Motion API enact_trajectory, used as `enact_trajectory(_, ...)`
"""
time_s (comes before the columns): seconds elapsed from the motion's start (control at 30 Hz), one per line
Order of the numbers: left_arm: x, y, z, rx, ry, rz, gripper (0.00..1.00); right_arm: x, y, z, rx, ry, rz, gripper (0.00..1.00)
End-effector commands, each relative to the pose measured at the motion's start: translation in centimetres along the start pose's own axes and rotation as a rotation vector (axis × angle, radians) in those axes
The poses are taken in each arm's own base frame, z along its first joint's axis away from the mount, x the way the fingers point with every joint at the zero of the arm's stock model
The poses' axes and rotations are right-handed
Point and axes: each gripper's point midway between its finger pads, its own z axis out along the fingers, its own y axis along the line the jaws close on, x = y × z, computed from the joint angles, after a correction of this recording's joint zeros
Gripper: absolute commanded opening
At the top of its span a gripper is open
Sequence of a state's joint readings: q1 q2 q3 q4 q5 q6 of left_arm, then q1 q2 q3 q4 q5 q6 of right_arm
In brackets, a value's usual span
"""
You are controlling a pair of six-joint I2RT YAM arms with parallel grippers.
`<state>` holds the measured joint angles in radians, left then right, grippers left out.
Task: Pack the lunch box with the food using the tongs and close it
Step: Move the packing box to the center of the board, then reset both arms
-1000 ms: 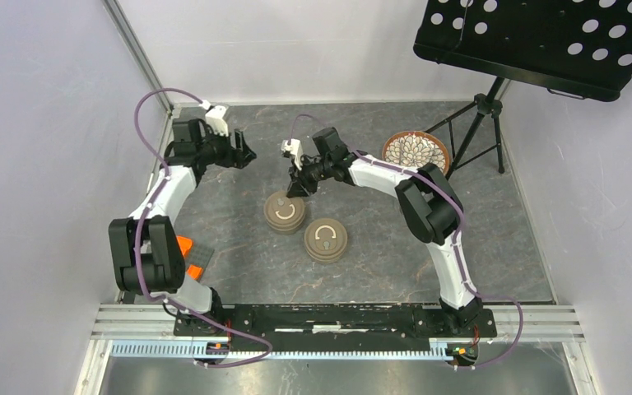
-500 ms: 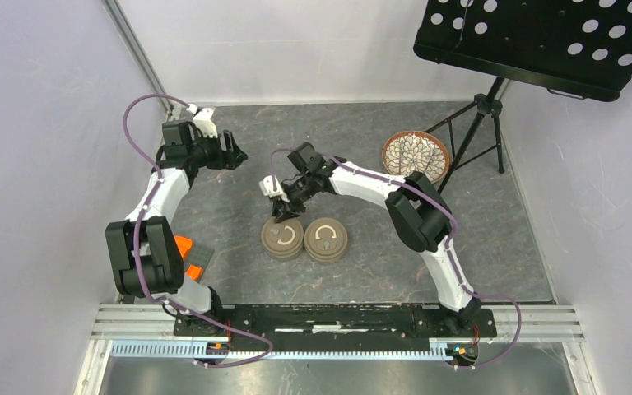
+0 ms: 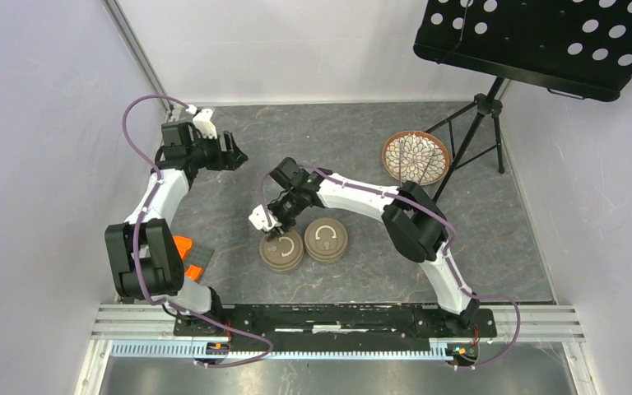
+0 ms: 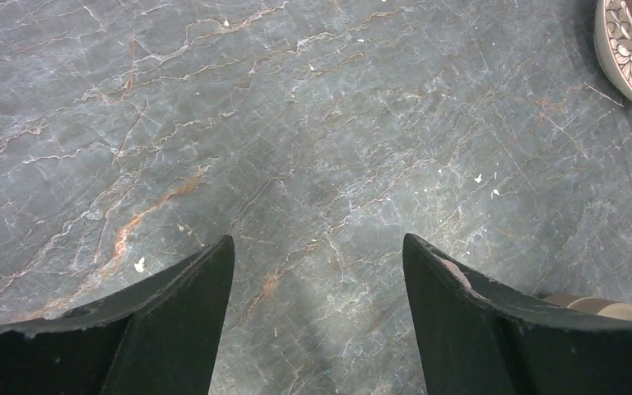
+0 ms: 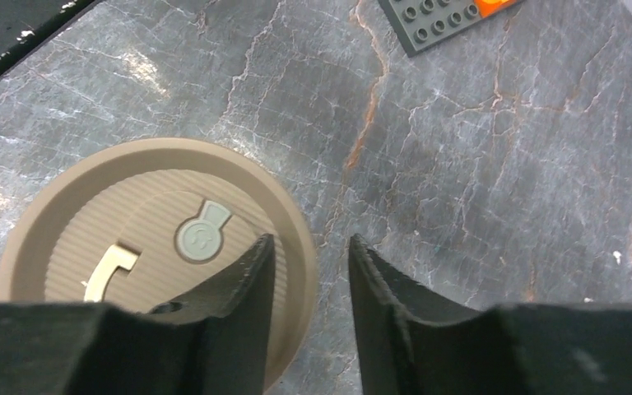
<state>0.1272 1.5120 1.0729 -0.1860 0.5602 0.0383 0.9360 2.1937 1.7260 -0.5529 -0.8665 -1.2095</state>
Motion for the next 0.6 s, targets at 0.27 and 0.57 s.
enact_trajectory(0.27, -2.1, -1.0, -1.6, 0.035, 0.010, 0.053, 1.00, -5.8, -7.5, -9.1, 0.355, -0.132, 0.087, 0.82)
enact_trajectory(0.57, -7.0, 0.4, -2.5, -0.033, 0.146, 0.051, 1.00, -5.5, -9.1, -23.7, 0.809, -0.198, 0.360, 0.98)
